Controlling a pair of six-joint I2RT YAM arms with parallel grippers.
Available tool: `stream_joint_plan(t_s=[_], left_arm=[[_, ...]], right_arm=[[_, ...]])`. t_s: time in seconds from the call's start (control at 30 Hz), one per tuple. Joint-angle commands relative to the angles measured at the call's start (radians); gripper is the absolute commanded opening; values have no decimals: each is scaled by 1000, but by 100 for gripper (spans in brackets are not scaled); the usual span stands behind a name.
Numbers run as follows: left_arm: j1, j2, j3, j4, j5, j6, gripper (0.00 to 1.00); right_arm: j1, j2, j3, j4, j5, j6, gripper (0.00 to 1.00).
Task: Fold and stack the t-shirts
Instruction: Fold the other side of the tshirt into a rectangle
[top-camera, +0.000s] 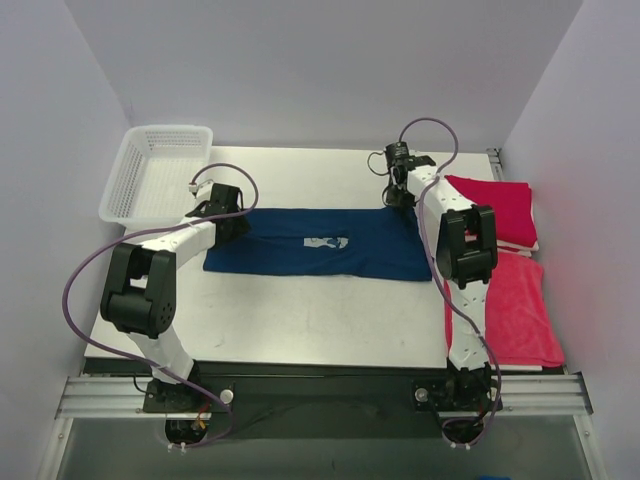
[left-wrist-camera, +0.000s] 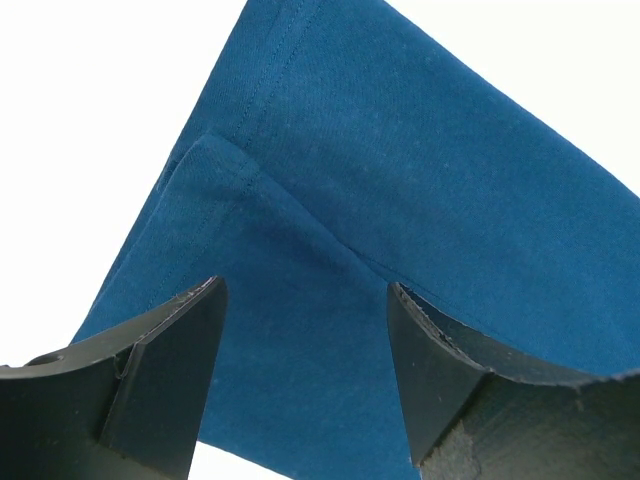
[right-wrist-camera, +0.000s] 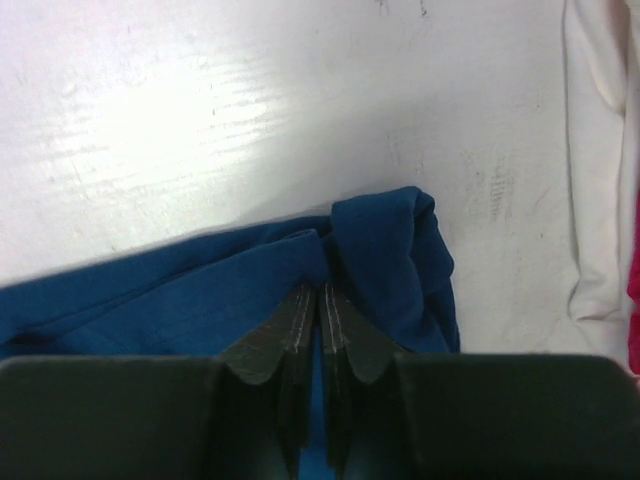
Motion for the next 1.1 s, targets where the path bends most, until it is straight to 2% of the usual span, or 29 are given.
stream_joint_plan(t_s=[0.0, 0.03, 0.43, 0.87, 0.9, 0.93, 1.0, 1.07], left_arm=[[5, -13, 0, 14, 9, -2, 75], [5, -13, -2, 12, 8, -2, 75], [5, -10, 0, 12, 6, 0, 75], [5, -11, 1, 9, 6, -2, 75], [5, -11, 1, 7, 5, -2, 75], [5, -14, 1, 6, 3, -2, 75], [5, -17, -2, 6, 2, -2, 75], [5, -24, -6, 7, 0, -2, 75]], right_arm=[[-20, 33, 63, -49, 24, 3, 5], [-26, 40, 68, -58, 9, 8, 0], [-30, -52, 77, -57, 87, 6, 0], [-48, 40, 164, -61, 78, 16, 0], [-53, 47, 172, -68, 67, 16, 14], [-54, 50, 177, -72, 67, 23, 21], [-56, 32, 158, -74, 67, 25, 32], [-54, -17, 128, -72, 85, 35, 37]])
